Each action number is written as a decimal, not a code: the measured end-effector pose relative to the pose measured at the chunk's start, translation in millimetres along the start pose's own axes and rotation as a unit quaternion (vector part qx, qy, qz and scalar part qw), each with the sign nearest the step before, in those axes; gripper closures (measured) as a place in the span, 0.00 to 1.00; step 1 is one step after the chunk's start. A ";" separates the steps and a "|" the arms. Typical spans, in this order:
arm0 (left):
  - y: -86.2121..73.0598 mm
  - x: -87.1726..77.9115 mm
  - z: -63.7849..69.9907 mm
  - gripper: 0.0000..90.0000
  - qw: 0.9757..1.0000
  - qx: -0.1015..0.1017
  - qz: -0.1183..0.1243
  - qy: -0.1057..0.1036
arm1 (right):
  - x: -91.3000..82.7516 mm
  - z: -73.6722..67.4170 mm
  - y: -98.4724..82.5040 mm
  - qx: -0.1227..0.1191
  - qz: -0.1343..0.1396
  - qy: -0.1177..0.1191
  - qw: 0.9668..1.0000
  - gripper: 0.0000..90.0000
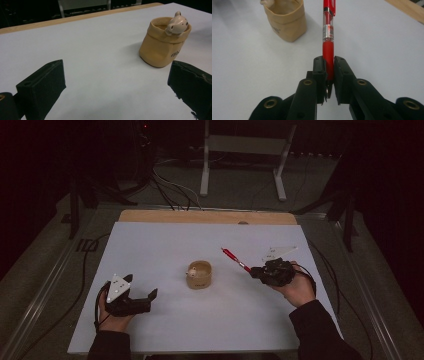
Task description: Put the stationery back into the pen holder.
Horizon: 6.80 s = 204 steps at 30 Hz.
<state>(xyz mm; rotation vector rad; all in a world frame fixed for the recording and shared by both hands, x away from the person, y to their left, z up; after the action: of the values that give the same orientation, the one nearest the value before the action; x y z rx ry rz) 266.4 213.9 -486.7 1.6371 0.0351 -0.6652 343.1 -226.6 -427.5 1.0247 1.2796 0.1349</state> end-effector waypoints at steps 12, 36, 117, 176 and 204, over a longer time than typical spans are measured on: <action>0.0 0.3 0.3 0.02 1.000 0.001 0.000 -0.001 | 5.8 -13.9 14.7 -0.023 -0.008 0.011 1.000 0.90; 0.0 0.4 0.1 0.02 1.000 0.003 0.000 -0.001 | 17.4 -32.5 36.4 -0.058 -0.029 0.021 0.998 0.90; -0.9 2.6 -1.3 0.02 1.000 0.002 -0.003 -0.002 | 59.2 -46.5 82.9 -0.046 -0.046 0.035 0.997 0.89; 5.4 -10.8 -11.6 0.00 1.000 0.000 0.006 0.008 | -5.6 -10.8 -9.4 0.070 0.095 -0.130 0.985 0.01; 7.0 -17.9 -15.1 0.01 0.999 -0.005 0.031 0.009 | -36.4 -12.9 -92.6 0.107 0.197 -0.167 0.960 0.01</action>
<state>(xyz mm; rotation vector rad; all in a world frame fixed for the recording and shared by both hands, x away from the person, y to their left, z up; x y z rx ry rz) 260.2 232.7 -472.3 1.6286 -0.0004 -0.6025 279.3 -294.8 -464.2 1.4181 0.7832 0.1224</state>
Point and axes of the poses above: each handheld gripper's, and its own axes: x roughly forward along the jaws, y roughly out of its top, z roughly to its right, the point moved 1 cm from there along x, roughly forward along the jaws, and after that the axes turned 6 degrees about y, right-handed, at the moved point
